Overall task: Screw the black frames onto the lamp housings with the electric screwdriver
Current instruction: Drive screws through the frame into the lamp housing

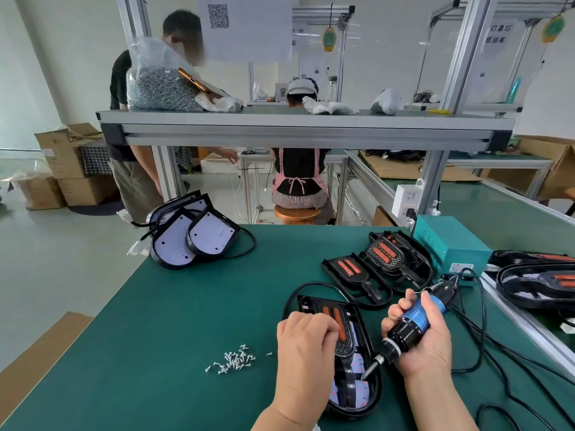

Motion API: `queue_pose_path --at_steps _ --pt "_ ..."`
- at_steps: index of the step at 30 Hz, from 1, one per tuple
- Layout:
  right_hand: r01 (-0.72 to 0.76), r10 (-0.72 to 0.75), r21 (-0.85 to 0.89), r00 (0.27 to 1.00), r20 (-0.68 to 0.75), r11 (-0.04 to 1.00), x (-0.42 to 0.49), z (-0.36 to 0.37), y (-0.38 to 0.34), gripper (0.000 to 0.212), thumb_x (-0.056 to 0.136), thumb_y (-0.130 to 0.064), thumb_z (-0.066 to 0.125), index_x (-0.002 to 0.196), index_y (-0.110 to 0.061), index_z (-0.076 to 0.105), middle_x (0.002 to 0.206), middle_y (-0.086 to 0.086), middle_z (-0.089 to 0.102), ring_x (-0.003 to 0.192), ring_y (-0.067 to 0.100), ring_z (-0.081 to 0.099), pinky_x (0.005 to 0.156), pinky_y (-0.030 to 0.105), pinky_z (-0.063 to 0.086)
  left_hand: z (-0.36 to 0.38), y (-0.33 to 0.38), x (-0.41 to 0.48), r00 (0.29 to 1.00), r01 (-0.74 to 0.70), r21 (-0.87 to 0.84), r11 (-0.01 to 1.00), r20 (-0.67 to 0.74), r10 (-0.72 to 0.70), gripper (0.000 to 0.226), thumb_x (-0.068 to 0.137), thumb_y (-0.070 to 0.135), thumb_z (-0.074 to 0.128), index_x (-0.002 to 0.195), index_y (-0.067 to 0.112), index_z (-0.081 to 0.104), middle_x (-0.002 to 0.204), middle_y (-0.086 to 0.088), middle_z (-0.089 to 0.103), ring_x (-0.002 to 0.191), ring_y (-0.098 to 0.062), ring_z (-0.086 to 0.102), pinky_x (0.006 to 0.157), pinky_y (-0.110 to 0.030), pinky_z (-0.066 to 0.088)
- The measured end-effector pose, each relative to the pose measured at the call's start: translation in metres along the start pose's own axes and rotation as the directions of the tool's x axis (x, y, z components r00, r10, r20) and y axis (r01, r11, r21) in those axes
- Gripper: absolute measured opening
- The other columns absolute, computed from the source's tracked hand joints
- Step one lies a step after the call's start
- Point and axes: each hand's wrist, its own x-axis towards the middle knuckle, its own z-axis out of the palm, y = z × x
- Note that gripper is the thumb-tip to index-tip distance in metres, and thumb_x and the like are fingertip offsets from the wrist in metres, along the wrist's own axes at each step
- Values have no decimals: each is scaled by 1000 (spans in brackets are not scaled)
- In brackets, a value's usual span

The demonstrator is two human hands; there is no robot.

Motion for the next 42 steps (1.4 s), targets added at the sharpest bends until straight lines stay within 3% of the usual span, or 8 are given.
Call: queue_pose_path --at_steps 4,10,17,25,31,36,42 --pt "69 -68 23 996 -49 997 1 1 -1 18 95 -39 63 106 -26 63 78 -14 59 61 2 52 49 17 36 4 1 -7 1000 -5 15 1000 -2 5 18 76 5 72 73 22 66 68 14 58 86 -3 44 92 -15 26" --pt "112 -104 85 990 -93 990 5 -1 -5 16 96 -44 61 91 -28 58 70 -15 49 57 1 46 52 18 31 12 14 -16 1000 -30 70 997 -8 31 26 61 5 80 66 24 63 60 16 54 80 -2 43 88 -20 29" --pt "102 -90 95 988 -124 990 5 0 -2 20 94 -45 62 86 -28 57 72 -14 47 57 2 45 59 19 29 14 28 -14 996 -50 109 993 -75 58 37 52 7 92 63 28 63 60 17 53 82 -2 37 83 -22 34" --pt "83 -65 167 992 -110 982 0 1 -4 26 94 -49 61 84 -26 54 69 -14 49 57 2 47 64 20 29 13 26 -14 994 -78 159 984 -60 89 25 62 7 80 66 23 61 58 16 51 71 -9 53 88 -24 33" --pt "70 -49 189 992 -115 979 -6 6 -3 27 95 -48 60 85 -24 52 69 -14 47 58 3 46 63 19 28 15 30 -15 998 -57 151 987 -5 58 28 63 5 82 65 23 61 56 16 52 71 -11 55 90 -25 33" --pt "65 -41 212 992 -118 975 -7 6 -4 28 95 -48 62 85 -24 51 73 -14 45 59 4 46 62 19 33 13 35 -14 997 -17 66 998 -72 22 31 63 2 84 65 23 61 61 16 53 72 -10 55 90 -25 35" --pt "75 -50 225 992 -116 971 -6 5 -2 26 95 -46 61 86 -24 52 76 -13 44 62 4 45 66 19 32 14 37 -12 995 -40 96 995 -86 48 30 61 3 87 64 21 63 60 15 55 69 -12 58 88 -26 35"
